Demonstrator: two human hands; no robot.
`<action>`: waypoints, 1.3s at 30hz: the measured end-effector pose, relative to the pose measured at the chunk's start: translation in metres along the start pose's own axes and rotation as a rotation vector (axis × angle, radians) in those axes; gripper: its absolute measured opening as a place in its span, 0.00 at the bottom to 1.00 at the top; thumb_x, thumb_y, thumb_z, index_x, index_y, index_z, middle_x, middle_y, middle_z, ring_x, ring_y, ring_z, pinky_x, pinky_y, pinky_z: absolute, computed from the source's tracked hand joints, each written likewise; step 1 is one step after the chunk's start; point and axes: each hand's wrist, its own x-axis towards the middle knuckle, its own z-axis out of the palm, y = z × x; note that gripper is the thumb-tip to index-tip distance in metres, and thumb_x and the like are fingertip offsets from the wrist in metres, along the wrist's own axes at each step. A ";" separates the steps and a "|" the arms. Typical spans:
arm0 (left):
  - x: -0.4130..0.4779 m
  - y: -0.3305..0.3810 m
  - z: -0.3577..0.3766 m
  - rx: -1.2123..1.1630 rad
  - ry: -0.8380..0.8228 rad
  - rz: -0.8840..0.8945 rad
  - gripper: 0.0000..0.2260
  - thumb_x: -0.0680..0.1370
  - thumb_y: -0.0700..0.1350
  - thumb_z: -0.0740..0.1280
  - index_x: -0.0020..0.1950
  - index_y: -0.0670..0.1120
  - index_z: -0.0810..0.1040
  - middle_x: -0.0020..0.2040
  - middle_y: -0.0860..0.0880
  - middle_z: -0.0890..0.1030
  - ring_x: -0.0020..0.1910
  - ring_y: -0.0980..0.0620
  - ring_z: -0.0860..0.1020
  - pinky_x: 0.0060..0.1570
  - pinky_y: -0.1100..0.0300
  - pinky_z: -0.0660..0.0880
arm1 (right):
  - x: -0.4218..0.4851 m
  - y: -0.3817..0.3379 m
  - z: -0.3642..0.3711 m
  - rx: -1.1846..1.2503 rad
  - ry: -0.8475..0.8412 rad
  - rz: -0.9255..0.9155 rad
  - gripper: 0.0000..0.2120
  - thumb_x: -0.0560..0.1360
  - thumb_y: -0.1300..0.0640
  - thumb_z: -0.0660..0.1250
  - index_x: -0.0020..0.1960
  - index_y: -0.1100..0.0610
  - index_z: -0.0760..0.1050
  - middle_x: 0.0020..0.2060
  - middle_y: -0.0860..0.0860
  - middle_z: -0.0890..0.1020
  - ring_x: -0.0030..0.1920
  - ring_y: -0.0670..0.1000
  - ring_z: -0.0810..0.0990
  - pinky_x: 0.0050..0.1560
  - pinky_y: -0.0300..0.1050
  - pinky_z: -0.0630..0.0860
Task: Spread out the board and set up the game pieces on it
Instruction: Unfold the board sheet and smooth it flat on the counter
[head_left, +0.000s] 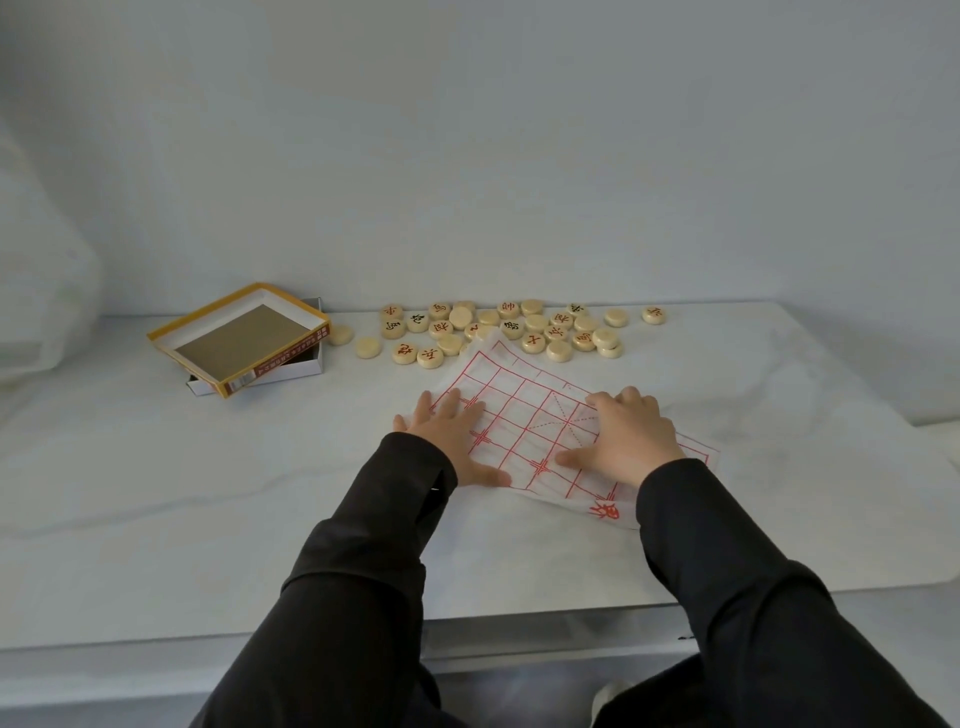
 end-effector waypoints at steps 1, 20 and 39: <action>-0.001 -0.002 -0.001 -0.007 -0.007 -0.005 0.45 0.68 0.68 0.66 0.76 0.55 0.45 0.77 0.50 0.44 0.75 0.42 0.42 0.70 0.38 0.48 | -0.001 0.001 -0.002 0.004 -0.004 0.012 0.44 0.66 0.29 0.65 0.73 0.53 0.59 0.65 0.55 0.68 0.65 0.56 0.67 0.61 0.51 0.70; 0.002 0.010 0.001 -0.015 0.085 -0.058 0.42 0.66 0.70 0.65 0.75 0.55 0.54 0.74 0.51 0.58 0.73 0.46 0.56 0.67 0.34 0.58 | -0.015 0.000 -0.016 0.385 0.068 -0.032 0.16 0.77 0.54 0.65 0.64 0.55 0.73 0.60 0.53 0.78 0.59 0.52 0.77 0.60 0.44 0.72; 0.002 0.008 0.001 -0.016 0.065 0.018 0.42 0.68 0.67 0.66 0.76 0.56 0.51 0.77 0.51 0.51 0.75 0.45 0.48 0.70 0.38 0.52 | 0.004 -0.009 0.015 0.335 0.174 0.131 0.13 0.75 0.52 0.67 0.55 0.59 0.78 0.51 0.54 0.82 0.52 0.54 0.80 0.53 0.46 0.78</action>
